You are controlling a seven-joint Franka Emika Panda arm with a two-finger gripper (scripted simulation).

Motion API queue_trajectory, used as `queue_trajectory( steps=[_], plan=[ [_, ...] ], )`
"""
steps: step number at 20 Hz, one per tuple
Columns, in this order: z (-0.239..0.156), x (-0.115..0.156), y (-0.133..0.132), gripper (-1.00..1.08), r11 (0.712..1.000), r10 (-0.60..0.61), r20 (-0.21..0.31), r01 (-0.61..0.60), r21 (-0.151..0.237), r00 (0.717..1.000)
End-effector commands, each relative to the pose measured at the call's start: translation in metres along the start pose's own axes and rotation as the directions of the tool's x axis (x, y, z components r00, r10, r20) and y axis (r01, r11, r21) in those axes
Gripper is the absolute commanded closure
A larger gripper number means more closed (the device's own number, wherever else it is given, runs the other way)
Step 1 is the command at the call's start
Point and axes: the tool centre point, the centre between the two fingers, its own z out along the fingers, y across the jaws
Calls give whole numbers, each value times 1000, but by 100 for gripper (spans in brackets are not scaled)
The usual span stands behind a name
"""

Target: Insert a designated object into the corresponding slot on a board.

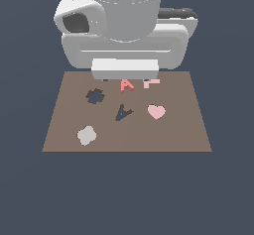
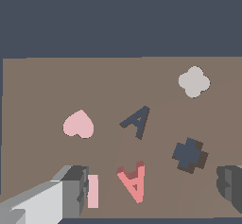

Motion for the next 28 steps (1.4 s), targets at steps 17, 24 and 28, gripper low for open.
queue_trajectory(
  steps=[17, 24, 28],
  plan=[
    [56, -43, -3, -92, 992, -128, 12, 128, 2, 992],
    [100, -76, 0, -92, 974, -227, 21, 227, 5, 974],
    [116, -87, 2, -92, 965, -262, 24, 262, 6, 965]
  ],
)
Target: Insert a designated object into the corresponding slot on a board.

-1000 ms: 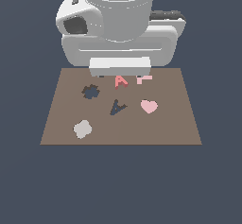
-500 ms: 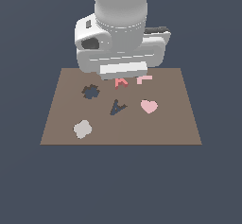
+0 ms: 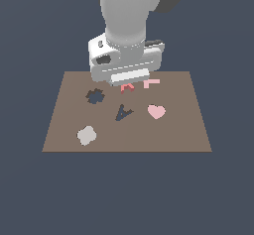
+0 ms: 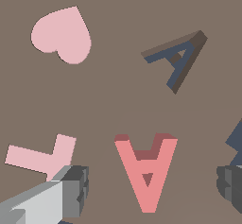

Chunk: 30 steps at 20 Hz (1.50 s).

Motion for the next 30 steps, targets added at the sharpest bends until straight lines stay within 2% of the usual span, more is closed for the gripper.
queue_trajectory(
  steps=[1, 20, 21, 30],
  plan=[
    [9, -6, 0, -92, 1000, -21, 1, 21, 0, 1000],
    [38, -11, 1, -92, 999, -37, 3, 37, -2, 999],
    [38, -11, 1, 108, 999, -37, 3, 37, -2, 999],
    [38, -11, 1, 108, 999, -37, 3, 37, -2, 999]
  ],
)
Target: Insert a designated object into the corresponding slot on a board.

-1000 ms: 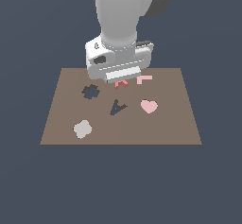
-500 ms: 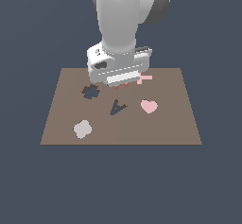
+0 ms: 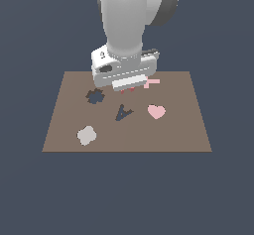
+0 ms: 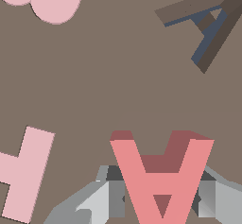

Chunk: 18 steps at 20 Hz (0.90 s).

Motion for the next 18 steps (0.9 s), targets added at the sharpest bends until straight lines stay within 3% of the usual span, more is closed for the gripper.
queue_trajectory(
  steps=[1, 11, 18],
  plan=[
    [0, 0, 0, 108, 1000, -1, -1, 1, 0, 1000],
    [-4, 1, 0, 108, 1000, -12, 0, 12, 0, 1000],
    [-4, 1, 5, 108, 997, -83, 0, 83, 0, 997]
  ],
)
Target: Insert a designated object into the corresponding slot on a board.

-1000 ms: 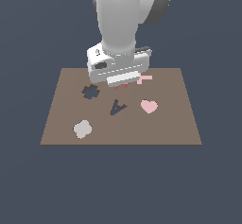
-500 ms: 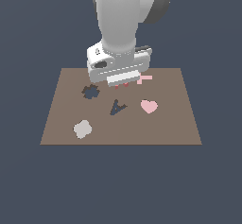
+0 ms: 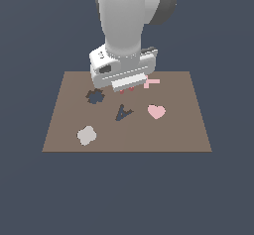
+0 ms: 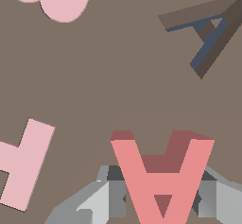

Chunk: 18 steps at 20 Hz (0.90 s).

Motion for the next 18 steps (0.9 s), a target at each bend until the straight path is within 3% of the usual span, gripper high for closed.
queue_trajectory(
  steps=[1, 7, 11, 15, 18],
  plan=[
    [0, 0, 2, 108, 999, -35, 0, 35, 0, 999],
    [-1, 1, 10, 108, 988, -158, 0, 158, 0, 988],
    [-1, 3, 17, 108, 964, -265, 0, 265, 0, 964],
    [-2, 6, 24, 108, 920, -391, 0, 391, -1, 920],
    [-2, 9, 31, 108, 870, -493, 0, 493, -1, 870]
  ],
)
